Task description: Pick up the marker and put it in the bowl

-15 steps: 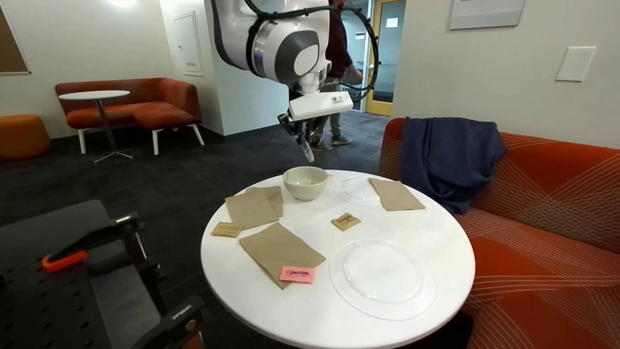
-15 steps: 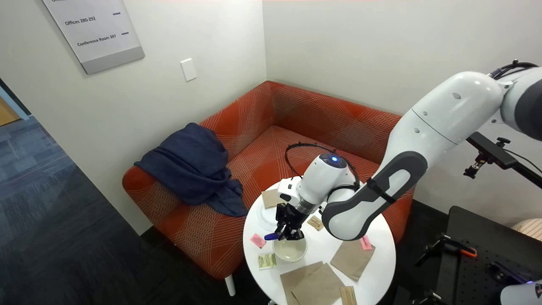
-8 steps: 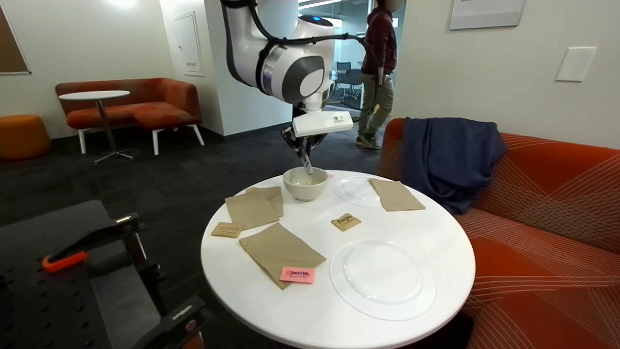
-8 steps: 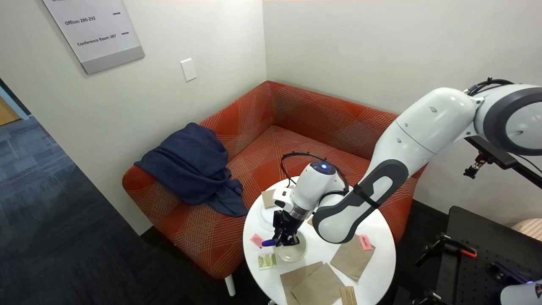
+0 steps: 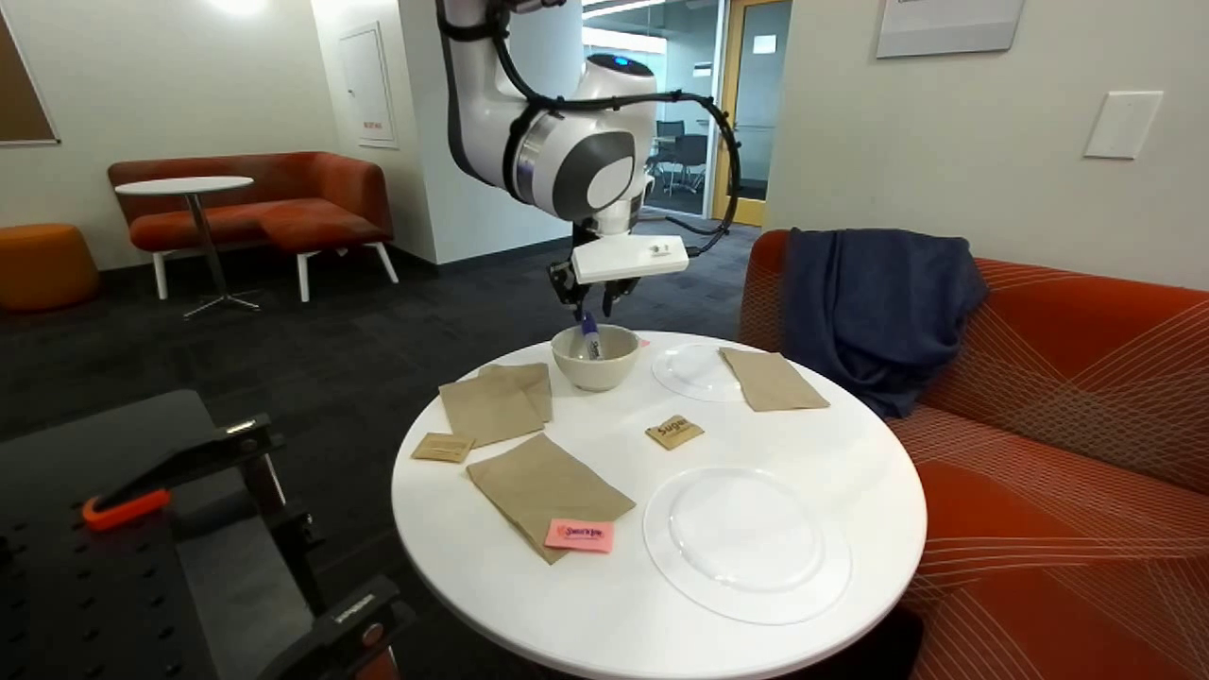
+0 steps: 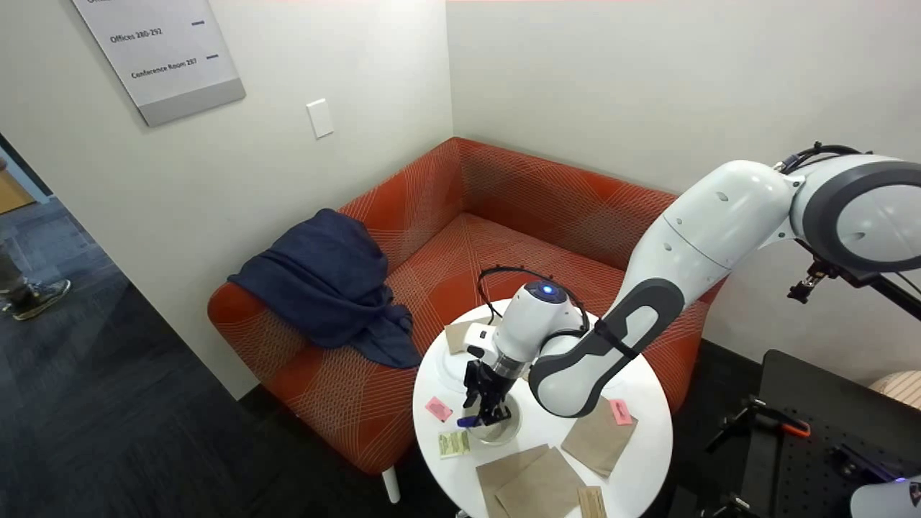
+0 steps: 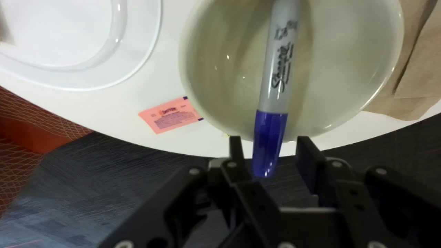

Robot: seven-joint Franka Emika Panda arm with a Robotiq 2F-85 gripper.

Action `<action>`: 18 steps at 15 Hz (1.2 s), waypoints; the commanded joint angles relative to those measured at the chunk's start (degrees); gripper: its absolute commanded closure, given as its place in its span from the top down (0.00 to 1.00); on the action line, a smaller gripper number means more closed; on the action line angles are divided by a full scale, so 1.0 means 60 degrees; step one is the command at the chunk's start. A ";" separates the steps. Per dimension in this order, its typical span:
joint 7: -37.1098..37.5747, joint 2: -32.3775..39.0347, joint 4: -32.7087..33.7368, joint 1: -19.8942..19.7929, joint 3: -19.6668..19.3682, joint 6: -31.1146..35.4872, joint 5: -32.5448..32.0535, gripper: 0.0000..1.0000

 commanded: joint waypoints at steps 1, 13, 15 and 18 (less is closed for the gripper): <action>0.0085 -0.0460 -0.0524 0.0005 -0.0145 0.0387 -0.0201 0.78; 0.1196 -0.3801 -0.4168 -0.0374 0.0048 0.1204 -0.0388 1.00; 0.1646 -0.4643 -0.4921 -0.0514 0.0150 0.1251 -0.0291 1.00; 0.2163 -0.5735 -0.5805 -0.0804 0.0410 0.1129 -0.0121 1.00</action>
